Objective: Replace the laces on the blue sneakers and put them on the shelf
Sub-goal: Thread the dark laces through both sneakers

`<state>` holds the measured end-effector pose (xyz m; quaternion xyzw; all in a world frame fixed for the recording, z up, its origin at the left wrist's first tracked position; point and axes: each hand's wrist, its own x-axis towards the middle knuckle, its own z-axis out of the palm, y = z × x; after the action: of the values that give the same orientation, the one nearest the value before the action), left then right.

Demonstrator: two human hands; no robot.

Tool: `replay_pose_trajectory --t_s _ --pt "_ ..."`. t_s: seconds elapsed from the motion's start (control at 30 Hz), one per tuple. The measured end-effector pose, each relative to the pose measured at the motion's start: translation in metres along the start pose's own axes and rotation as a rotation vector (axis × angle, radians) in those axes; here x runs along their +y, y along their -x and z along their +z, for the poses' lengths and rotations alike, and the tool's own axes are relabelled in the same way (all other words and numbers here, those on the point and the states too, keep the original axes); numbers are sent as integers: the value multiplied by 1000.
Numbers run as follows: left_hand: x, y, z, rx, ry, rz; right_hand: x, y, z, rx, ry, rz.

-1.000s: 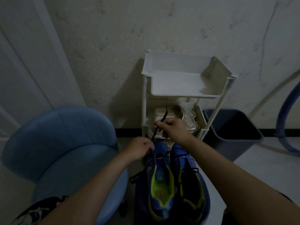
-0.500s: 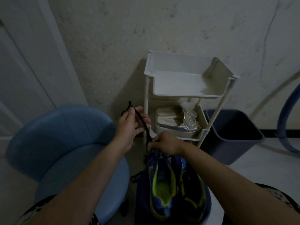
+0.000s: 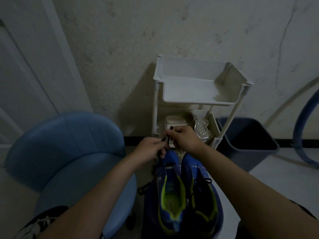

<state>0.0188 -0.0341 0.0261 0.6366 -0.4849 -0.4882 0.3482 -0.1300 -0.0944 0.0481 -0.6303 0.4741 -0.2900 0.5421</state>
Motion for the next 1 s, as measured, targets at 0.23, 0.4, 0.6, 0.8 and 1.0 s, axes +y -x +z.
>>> replay_pose_trajectory --t_s 0.23,0.4,0.6,0.8,1.0 --pt "2 -1 -4 -71 -36 -61 17 -11 -7 78 224 75" --pt "5 1 -16 -16 -69 -165 23 -9 -2 -123 204 48" --pt "-17 -6 -38 274 -153 -289 47 -4 19 -406 881 -65" --pt "-53 0 -45 61 -820 -583 68 -6 37 -433 1260 -231" --pt "-73 -10 -29 -99 -1057 -366 66 -11 34 -478 1312 -151"
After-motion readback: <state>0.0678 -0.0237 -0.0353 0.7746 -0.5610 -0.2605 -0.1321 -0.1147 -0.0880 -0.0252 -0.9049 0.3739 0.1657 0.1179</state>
